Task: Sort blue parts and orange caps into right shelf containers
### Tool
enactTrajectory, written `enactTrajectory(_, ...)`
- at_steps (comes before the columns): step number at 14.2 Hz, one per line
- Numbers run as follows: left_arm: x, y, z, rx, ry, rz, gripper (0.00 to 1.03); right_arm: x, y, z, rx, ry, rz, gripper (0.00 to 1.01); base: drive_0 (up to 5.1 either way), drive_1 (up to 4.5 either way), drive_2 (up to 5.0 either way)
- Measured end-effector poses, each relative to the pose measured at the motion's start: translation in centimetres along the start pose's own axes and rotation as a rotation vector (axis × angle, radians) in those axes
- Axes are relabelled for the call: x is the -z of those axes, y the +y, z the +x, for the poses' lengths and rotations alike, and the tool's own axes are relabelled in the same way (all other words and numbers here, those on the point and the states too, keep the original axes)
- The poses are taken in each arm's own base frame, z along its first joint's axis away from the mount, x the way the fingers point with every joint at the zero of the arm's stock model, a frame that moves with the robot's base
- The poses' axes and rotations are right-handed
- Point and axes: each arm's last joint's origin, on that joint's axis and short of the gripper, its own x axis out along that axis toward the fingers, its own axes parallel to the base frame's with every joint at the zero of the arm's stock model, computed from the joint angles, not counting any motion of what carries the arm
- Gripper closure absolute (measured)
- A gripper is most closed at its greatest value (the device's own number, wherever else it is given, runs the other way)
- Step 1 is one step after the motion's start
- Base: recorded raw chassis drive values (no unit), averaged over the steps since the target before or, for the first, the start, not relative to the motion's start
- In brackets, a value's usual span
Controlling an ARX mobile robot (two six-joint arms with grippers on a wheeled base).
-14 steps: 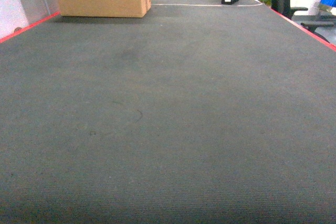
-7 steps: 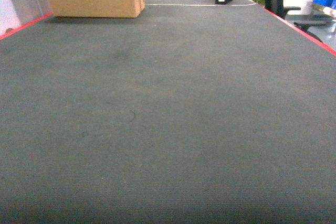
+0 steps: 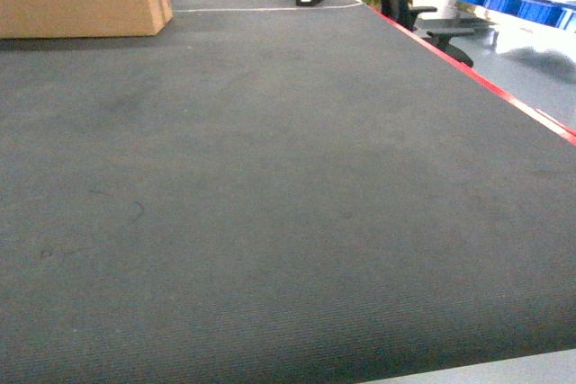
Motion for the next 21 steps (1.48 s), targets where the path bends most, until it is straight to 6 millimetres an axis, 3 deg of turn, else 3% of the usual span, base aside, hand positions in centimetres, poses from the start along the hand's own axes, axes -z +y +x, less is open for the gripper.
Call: enactTrajectory(21, 0.01, 0.0, 0.0, 0.0, 0.0, 0.0, 0.61, 0.0, 0.0, 0.0, 0.0, 0.0, 0.0, 0.57, -1.5, -1.54, -1.5)
